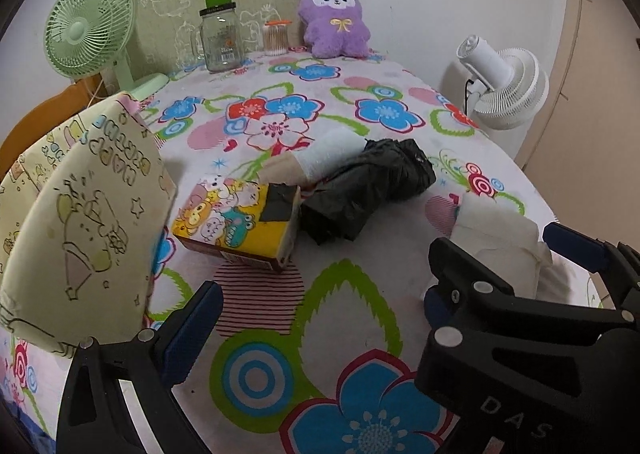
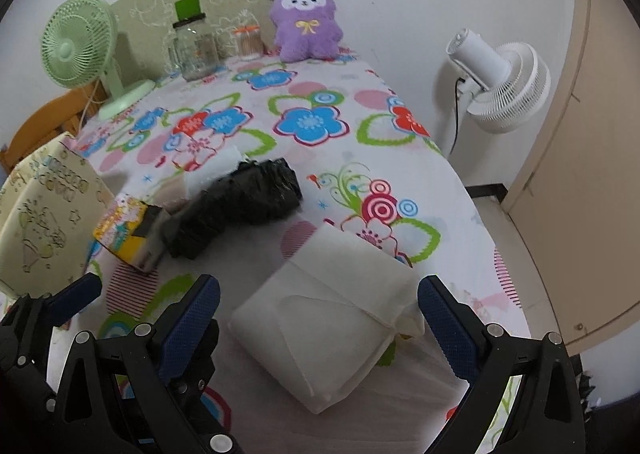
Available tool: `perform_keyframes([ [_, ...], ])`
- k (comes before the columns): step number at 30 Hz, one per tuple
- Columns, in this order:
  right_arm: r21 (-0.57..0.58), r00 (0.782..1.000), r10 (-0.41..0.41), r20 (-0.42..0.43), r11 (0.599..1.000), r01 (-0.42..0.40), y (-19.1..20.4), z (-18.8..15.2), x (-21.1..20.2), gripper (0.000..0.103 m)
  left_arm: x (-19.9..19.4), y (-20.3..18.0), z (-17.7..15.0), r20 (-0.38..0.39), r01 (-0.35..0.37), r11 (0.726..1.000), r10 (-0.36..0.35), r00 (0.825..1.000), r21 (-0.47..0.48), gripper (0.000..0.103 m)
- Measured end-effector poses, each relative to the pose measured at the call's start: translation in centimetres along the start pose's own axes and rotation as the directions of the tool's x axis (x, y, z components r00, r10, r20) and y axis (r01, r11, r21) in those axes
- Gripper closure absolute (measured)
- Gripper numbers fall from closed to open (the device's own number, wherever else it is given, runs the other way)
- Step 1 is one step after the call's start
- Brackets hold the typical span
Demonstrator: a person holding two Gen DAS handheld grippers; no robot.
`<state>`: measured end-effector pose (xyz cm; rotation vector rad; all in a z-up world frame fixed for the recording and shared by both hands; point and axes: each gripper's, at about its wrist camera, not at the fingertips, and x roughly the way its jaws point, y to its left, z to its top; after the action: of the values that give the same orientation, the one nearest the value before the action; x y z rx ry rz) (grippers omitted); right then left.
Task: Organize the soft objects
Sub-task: 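Grasp the white pouch with the right tool while the left tool grasps the black umbrella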
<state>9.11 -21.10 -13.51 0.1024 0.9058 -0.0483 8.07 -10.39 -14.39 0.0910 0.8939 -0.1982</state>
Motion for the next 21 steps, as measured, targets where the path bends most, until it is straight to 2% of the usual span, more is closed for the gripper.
perform_keyframes([
  [8, 0.017, 0.999, -0.002, -0.04, 1.0, 0.003, -0.5, 0.0, 1.3, 0.003, 0.7, -0.5, 0.1, -0.043, 0.007, 1.0, -0.006, 0.999, 0.015, 0.005],
  [10, 0.017, 0.998, -0.006, -0.056, 1.0, 0.007, -0.7, -0.1, 1.7, 0.013, 0.7, -0.7, 0.0, -0.049, 0.002, 1.0, 0.0, 0.999, 0.025, 0.005],
  [14, 0.021, 0.998, -0.017, -0.056, 1.0, 0.018, -0.9, -0.3, 1.8, 0.025, 0.7, -1.0, 0.0, -0.046, -0.008, 0.999, 0.009, 0.999, 0.035, 0.006],
  [19, 0.024, 0.999, 0.018, -0.043, 1.0, -0.017, -1.2, -0.2, 1.4, 0.058, 0.5, -1.5, 0.3, -0.031, -0.016, 0.999, 0.017, 0.999, 0.045, 0.006],
  [21, 0.032, 0.998, 0.04, -0.043, 0.999, -0.039, -1.3, -0.1, 1.4, 0.067, 0.4, -1.6, 0.4, -0.028, -0.019, 0.999, 0.02, 0.999, 0.051, 0.006],
])
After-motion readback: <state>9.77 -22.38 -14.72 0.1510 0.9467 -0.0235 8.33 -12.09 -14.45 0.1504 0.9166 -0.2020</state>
